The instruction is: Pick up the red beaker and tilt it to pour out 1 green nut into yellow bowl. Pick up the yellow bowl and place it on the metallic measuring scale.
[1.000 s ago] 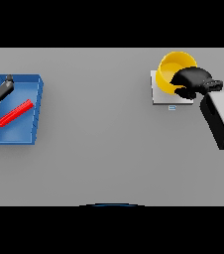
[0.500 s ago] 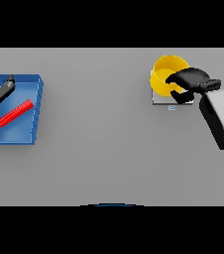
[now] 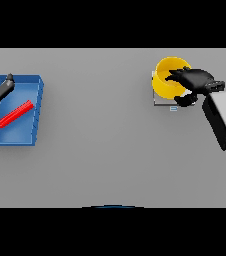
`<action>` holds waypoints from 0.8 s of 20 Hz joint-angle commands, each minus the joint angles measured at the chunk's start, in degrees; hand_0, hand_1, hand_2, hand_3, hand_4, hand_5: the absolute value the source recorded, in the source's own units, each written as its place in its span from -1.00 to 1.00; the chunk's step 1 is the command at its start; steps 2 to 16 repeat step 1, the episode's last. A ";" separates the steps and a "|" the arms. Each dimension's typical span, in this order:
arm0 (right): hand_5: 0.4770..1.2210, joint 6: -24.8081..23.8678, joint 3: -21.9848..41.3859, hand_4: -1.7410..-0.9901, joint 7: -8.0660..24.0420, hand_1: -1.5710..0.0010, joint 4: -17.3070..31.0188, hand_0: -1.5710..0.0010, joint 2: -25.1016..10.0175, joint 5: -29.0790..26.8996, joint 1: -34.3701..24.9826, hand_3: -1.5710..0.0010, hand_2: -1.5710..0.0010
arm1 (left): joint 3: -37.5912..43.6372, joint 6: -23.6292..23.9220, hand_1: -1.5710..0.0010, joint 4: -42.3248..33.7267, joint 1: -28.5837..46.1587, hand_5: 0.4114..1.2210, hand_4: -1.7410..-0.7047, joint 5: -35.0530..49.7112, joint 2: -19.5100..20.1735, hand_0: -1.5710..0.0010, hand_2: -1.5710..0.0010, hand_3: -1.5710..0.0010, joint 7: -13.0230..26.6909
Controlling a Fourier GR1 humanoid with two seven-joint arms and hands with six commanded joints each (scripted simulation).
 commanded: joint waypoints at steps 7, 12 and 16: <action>-0.30 -0.04 0.11 -0.30 1.00 0.97 -0.04 0.97 0.42 0.14 0.05 0.81 0.97 | -0.22 0.16 1.00 -0.44 0.23 -0.37 0.96 -0.11 -0.15 1.00 1.00 1.00 -0.23; -0.30 -0.04 0.11 -0.30 1.00 0.97 -0.04 0.97 0.42 0.14 0.05 0.81 0.97 | -0.22 0.16 1.00 -0.44 0.23 -0.37 0.96 -0.11 -0.15 1.00 1.00 1.00 -0.23; -0.30 -0.04 0.11 -0.30 1.00 0.97 -0.04 0.97 0.42 0.14 0.05 0.81 0.97 | -0.22 0.16 1.00 -0.44 0.23 -0.37 0.96 -0.11 -0.15 1.00 1.00 1.00 -0.23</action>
